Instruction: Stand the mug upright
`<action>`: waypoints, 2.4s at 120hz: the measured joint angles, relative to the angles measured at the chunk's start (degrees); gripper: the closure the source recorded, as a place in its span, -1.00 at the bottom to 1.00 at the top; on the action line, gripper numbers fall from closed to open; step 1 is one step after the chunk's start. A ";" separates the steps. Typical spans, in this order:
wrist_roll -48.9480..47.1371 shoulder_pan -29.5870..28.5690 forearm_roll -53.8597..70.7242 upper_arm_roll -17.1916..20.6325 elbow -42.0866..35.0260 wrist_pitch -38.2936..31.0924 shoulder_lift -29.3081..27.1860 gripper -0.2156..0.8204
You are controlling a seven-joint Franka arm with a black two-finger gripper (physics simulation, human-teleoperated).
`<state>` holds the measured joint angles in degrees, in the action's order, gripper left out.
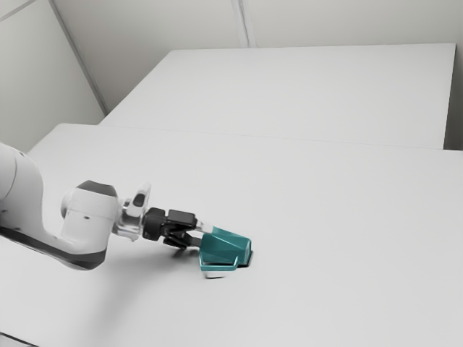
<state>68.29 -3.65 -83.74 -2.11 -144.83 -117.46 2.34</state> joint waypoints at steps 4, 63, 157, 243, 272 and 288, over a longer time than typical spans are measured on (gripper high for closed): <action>-0.42 -0.23 -0.27 0.40 0.07 -0.20 0.06 -0.58; -4.82 0.59 -3.09 2.99 0.67 -3.60 0.95 -0.16; -7.79 0.32 -3.29 2.99 2.48 -4.39 -0.30 0.69; -17.21 -0.22 28.55 5.55 19.22 -9.63 -3.87 0.93; -31.72 0.31 62.15 6.78 25.31 -6.75 -3.34 0.93; -39.87 1.14 75.20 6.83 25.60 -5.77 -2.23 0.93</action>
<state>28.43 -2.51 -8.54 4.72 -119.23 -123.23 0.11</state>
